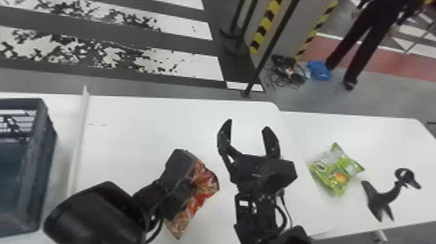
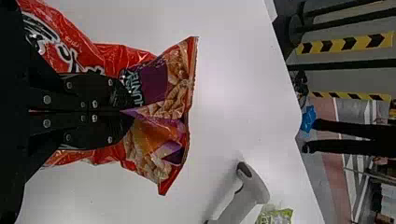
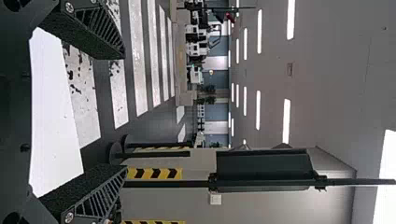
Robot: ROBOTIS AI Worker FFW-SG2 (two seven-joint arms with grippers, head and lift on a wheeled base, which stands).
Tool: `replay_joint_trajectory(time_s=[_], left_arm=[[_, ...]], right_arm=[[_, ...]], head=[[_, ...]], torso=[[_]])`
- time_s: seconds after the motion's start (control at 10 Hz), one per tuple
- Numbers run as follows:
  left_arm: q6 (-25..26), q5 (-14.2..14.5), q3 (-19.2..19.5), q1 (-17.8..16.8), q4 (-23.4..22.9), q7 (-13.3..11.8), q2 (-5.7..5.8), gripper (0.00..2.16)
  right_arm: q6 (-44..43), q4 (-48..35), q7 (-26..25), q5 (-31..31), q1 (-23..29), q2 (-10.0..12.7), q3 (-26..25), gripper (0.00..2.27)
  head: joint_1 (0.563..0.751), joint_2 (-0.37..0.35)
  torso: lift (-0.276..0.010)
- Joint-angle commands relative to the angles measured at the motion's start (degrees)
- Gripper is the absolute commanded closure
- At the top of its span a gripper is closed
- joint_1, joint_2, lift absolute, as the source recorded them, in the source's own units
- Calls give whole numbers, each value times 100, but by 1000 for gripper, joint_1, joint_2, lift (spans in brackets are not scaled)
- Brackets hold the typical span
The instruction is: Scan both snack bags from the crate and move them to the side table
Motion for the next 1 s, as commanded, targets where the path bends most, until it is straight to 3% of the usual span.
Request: replay_joint_trajectory(time_s=[0.0, 0.1, 0.2, 0.3, 0.5, 0.7, 0.8, 0.9], left_arm=[[-89, -30, -116, -92, 194, 0, -76, 1737], [-195, -65, -133, -109, 273, 8, -85, 1717], [-300, -56, -133, -109, 317, 0, -85, 1183], [-335, -73, -125, -101, 326, 0, -85, -2], [-371, -144, -46, 5, 256, 96, -41, 33], [-353, -197, 192, 216, -272, 246, 21, 66], [-335, -240, 350, 365, -527, 246, 100, 66], [-318, -320, 412, 515, -790, 325, 293, 66]], right_arm=[[0, 0, 0, -30, -7, -7, 0, 90], [0, 9, 0, -30, -7, -16, -9, 90], [0, 18, 0, -39, -15, -34, -9, 90], [0, 9, 0, -39, -24, -34, -9, 90], [0, 9, 35, -83, -24, -51, -9, 90], [0, 0, 35, -118, -15, -78, -17, 90], [0, 0, 35, -118, -15, -78, -9, 90], [0, 0, 35, -109, -7, -78, 0, 90]], head=[[695, -350], [695, -350], [695, -350], [695, -350], [695, -350], [695, -350], [695, -350], [695, -350]], torso=[[-29], [-29], [-29], [-29], [-29], [-29], [-29], [-29]])
